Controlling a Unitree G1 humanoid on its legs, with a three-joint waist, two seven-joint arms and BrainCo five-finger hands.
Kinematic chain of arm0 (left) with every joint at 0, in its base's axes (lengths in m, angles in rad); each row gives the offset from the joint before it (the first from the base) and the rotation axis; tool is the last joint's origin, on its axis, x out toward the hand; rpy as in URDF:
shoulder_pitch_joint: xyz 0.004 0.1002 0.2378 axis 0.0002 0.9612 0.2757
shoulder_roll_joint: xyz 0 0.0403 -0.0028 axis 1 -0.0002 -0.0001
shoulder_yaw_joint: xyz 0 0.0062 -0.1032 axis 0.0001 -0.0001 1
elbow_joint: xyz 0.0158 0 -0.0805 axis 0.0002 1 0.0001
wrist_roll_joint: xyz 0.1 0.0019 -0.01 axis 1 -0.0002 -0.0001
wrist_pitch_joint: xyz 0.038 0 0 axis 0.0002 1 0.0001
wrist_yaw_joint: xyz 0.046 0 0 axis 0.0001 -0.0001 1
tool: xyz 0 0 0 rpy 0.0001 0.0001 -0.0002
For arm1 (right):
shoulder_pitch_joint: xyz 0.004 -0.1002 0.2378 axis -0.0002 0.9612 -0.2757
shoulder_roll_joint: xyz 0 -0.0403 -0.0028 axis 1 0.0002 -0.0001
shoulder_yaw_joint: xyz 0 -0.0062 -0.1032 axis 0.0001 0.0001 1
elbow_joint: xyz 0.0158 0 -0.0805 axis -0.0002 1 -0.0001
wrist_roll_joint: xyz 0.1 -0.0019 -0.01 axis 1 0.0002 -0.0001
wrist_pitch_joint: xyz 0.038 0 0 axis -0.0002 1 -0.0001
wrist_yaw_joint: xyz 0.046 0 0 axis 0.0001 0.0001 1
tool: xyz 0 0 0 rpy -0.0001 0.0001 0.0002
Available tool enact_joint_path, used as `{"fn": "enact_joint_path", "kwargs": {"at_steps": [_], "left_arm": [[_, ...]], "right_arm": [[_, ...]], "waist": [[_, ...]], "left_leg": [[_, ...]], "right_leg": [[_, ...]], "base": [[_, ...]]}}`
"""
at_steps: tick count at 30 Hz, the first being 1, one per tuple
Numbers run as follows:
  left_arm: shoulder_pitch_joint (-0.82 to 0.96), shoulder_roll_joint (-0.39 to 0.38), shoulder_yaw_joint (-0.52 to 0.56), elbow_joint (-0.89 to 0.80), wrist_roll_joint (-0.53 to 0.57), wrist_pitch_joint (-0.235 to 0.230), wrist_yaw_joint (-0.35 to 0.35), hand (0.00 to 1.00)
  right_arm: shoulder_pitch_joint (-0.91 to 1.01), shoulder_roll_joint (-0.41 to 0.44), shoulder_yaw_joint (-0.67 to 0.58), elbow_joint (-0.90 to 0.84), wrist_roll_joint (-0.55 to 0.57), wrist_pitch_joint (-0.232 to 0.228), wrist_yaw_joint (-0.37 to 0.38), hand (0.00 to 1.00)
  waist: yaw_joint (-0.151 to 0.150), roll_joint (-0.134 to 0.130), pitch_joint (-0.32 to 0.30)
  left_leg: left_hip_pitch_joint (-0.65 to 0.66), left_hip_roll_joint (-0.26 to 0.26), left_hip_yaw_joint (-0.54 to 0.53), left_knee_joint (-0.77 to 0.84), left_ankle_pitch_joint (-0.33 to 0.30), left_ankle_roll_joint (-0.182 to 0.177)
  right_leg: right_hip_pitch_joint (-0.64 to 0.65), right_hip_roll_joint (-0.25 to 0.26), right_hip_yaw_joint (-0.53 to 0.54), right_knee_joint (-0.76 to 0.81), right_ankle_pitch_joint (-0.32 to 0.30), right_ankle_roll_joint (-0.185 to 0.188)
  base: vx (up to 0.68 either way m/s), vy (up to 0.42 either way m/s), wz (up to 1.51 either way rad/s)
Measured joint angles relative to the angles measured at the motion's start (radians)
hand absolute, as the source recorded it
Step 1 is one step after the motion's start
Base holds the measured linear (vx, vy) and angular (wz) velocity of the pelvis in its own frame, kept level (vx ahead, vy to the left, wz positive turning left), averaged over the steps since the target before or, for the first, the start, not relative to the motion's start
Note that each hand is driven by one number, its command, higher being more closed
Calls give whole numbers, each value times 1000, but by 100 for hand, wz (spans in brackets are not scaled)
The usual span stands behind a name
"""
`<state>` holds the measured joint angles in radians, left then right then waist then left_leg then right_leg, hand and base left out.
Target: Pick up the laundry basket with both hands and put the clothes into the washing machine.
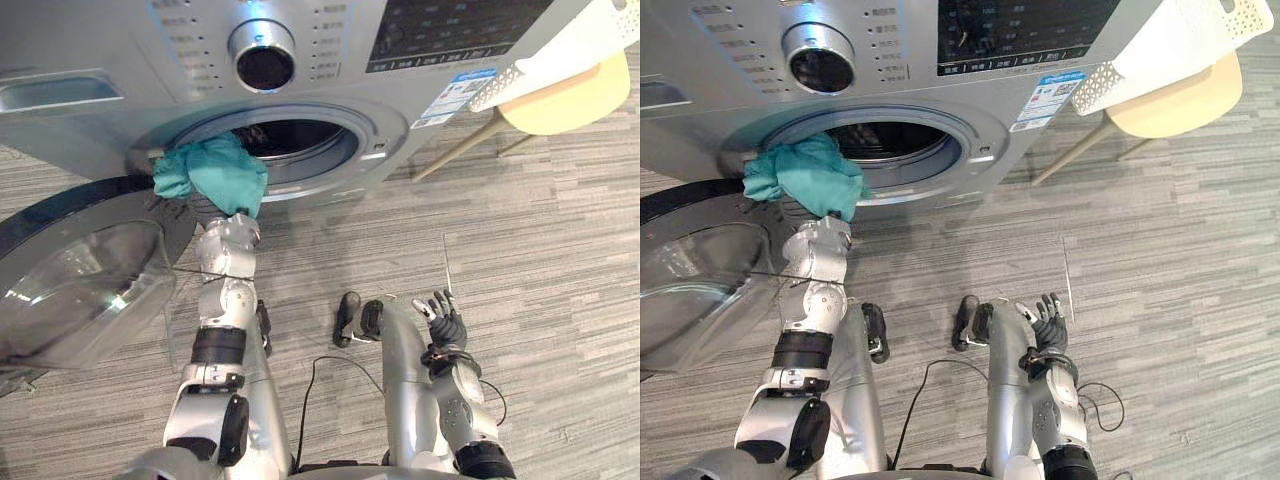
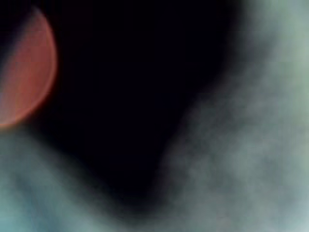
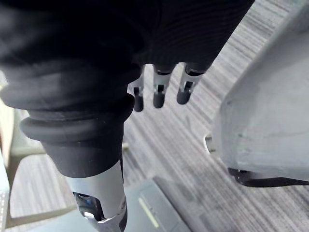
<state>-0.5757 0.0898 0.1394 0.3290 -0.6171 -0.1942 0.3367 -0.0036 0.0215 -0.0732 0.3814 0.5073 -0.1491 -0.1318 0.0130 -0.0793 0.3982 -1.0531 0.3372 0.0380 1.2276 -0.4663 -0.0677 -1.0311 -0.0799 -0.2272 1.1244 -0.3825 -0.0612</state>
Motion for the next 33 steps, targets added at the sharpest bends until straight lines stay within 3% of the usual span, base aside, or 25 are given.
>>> {"fn": "enact_joint_path", "kwargs": {"at_steps": [5,10,14,17,21,22,24,26,27,29,30,31,33], "left_arm": [[-205,55,17,224,-12,30,-4,100],[-410,141,16,387,-9,81,-32,100],[-528,195,-32,436,36,119,-33,100],[-618,246,-72,437,44,128,-30,100],[-784,338,-114,437,41,131,-21,100],[-1018,453,-186,413,46,127,22,100],[-1090,492,-226,358,136,96,98,100],[-1107,527,-266,297,166,98,134,100],[-1106,540,-302,254,188,98,155,0],[-1103,562,-411,168,476,167,259,0],[-1103,568,-496,126,711,223,297,0],[-1102,567,-560,110,866,253,297,0],[-1100,553,-587,110,998,276,273,0]], "right_arm": [[-2,7,0,10,2,0,0,0],[-11,7,11,-25,29,-6,0,0],[-11,13,12,-71,52,-23,0,0],[-10,15,8,-103,64,-37,0,0],[-3,27,-41,-127,93,-45,-1,0],[27,32,-111,-132,123,-66,-2,0],[52,33,-139,-142,133,-85,-15,0],[61,38,-160,-155,134,-87,-21,0],[70,40,-167,-170,138,-91,-21,0],[100,35,-171,-184,153,-117,-21,0],[112,34,-190,-195,160,-123,-20,0],[116,32,-199,-211,173,-133,-18,0],[116,24,-199,-234,200,-155,3,0]], "waist": [[-15,-1,0],[-55,-16,8],[-57,-58,36],[-59,-75,67],[-64,-76,87],[-63,-75,101],[-58,-75,101],[-59,-74,102],[-59,-73,109],[-62,-70,112],[-55,-62,120],[-53,-61,124],[-54,-61,125]], "left_leg": [[-51,25,0,15,0,0],[-159,53,1,49,0,3],[-256,85,-3,83,-4,9],[-305,100,-10,106,-7,16],[-365,105,-13,137,-15,30],[-388,114,-13,154,-26,50],[-391,109,-11,154,-28,54],[-395,100,-11,153,-28,54],[-400,97,-13,153,-27,55],[-429,75,-29,150,-22,62],[-439,68,-37,153,-20,65],[-438,61,-32,156,-18,70],[-435,61,-21,163,-16,73]], "right_leg": [[-46,26,4,-14,30,2],[-149,49,12,-23,72,2],[-240,74,15,-22,97,3],[-279,81,11,-16,105,2],[-329,81,11,-5,112,10],[-338,80,9,-10,118,21],[-338,75,9,-13,120,24],[-338,69,5,-12,120,24],[-338,63,-1,-12,119,24],[-353,45,-19,-9,119,23],[-355,36,-28,-2,118,24],[-355,23,-30,7,118,24],[-354,11,-27,14,118,24]], "base": [[-69,-26,-21],[-82,2,-30],[-39,3,-36],[-15,6,-22],[-12,40,-18],[-19,100,-15],[-10,44,-5],[-10,24,7],[-13,23,13],[-8,22,17],[0,32,24],[2,31,22],[-20,39,11]]}}
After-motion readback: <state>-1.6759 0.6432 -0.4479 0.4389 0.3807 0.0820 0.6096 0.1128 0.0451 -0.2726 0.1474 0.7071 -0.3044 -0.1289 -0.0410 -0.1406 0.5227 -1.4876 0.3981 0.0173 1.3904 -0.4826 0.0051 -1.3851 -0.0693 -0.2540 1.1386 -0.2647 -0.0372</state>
